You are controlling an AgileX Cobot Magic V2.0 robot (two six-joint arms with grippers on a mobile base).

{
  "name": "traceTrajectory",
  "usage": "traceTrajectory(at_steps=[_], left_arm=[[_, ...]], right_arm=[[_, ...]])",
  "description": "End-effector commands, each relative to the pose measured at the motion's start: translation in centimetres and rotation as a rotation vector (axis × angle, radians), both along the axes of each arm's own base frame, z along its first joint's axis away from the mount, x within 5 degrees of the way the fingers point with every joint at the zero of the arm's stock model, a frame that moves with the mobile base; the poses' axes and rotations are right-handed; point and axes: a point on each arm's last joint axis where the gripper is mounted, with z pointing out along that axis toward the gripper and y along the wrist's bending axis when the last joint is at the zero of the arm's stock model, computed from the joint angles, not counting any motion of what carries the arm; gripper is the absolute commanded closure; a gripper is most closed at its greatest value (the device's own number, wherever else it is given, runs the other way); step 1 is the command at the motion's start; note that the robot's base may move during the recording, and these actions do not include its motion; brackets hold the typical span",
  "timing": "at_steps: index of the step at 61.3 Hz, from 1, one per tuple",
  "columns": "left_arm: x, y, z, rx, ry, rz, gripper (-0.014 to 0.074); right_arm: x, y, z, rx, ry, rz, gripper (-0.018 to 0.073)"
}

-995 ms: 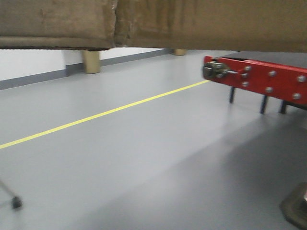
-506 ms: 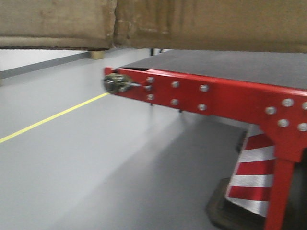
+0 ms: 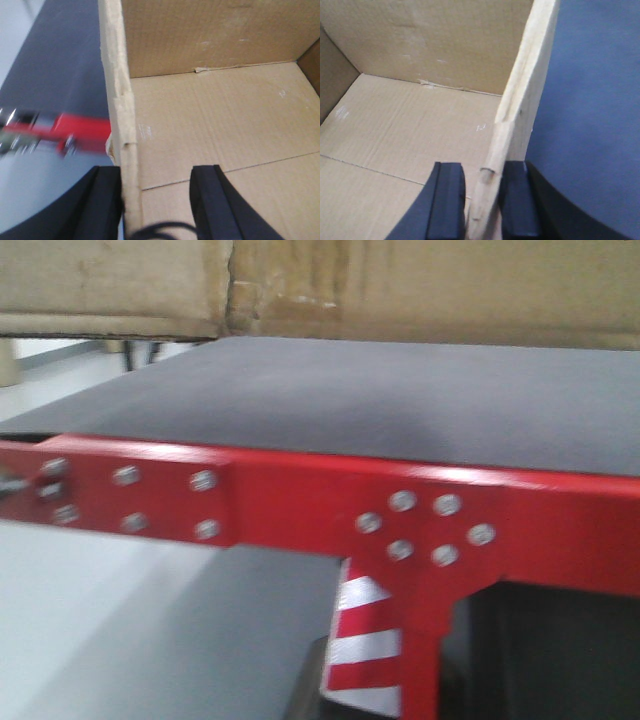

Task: Grab carton from right shelf to conveyor
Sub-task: 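Drive toward the red conveyor carrying the carton in both grippers, then lower the carton onto the grey conveyor belt with both grippers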

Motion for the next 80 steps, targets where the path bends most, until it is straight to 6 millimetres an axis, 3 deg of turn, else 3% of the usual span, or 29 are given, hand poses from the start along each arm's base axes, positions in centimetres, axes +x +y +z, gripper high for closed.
traceTrajectory(at_steps=[1,25,80], left_arm=[[-0.48,1.27,1.02,0.096,-0.077,0.036,0.0605],[-0.24,2.23,1.51,0.191,-0.133,0.103,0.0605],[-0.16,2.13,1.64,0.186,-0.150,0.096,0.0605]], right_arm=[[0.21,-0.61,0.41,-0.039,-0.070,-0.030,0.0628],[0.21,-0.61,0.41,-0.039,-0.070,-0.030,0.0628],[0.21,-0.61,0.41,-0.039,-0.070,-0.030,0.0628]])
